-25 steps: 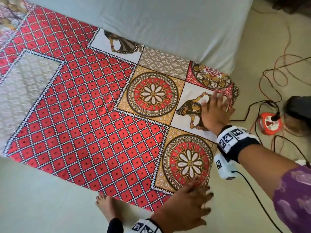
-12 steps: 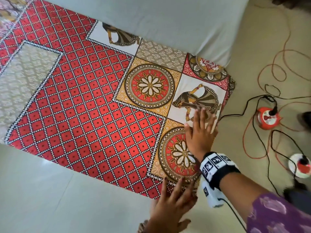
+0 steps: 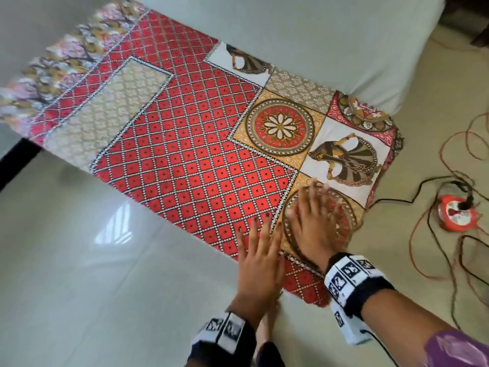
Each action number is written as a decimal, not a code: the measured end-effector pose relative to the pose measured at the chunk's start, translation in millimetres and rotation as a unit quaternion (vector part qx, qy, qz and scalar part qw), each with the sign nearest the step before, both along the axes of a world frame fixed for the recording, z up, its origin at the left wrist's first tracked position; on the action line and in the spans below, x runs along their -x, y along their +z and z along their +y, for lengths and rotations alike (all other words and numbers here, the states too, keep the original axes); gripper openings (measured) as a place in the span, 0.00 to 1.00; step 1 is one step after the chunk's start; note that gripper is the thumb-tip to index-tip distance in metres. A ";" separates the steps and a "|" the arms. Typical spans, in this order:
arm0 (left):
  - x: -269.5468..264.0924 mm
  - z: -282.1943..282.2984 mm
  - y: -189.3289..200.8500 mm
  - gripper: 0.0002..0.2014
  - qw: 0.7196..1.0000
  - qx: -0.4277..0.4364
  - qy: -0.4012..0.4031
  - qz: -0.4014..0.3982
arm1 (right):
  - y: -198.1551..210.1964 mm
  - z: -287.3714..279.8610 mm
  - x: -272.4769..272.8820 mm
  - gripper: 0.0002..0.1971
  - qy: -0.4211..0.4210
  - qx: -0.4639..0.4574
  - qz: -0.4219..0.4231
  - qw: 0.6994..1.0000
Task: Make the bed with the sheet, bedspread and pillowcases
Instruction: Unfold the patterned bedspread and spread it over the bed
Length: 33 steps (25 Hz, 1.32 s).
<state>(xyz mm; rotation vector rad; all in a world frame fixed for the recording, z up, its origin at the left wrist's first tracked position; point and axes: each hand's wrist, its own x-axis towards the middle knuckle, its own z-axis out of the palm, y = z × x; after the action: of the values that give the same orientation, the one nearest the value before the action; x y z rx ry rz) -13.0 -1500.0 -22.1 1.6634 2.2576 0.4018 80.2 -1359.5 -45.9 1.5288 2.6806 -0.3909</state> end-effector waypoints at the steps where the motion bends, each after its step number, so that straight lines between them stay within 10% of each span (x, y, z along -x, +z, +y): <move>1: 5.4 8.0 -4.8 0.27 0.999 0.030 0.009 0.012 | -4.4 -4.9 0.5 0.32 0.048 -0.006 -0.015 0.999; 12: -1.1 -46.2 3.2 0.23 0.999 0.047 0.001 -0.015 | 15.0 -70.4 -52.7 0.34 0.130 0.074 -0.075 0.986; 21: 91.3 61.0 11.1 0.28 0.970 -0.016 0.232 -0.072 | 16.1 85.9 70.5 0.36 0.236 0.047 -0.035 0.970; 26: 75.0 37.5 -24.4 0.28 0.975 0.057 0.216 0.001 | -7.4 42.2 53.3 0.35 0.359 0.000 -0.071 0.931; 33: 34.4 -25.8 -15.2 0.28 0.953 0.107 0.283 -0.015 | -13.5 0.1 -17.4 0.29 0.607 -0.080 -0.036 0.790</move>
<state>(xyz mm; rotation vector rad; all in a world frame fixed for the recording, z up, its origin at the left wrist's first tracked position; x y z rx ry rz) -47.4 -1525.8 -37.3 0.8813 2.6197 0.2869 97.6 -1359.4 -59.4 -0.3857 2.9559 -0.0110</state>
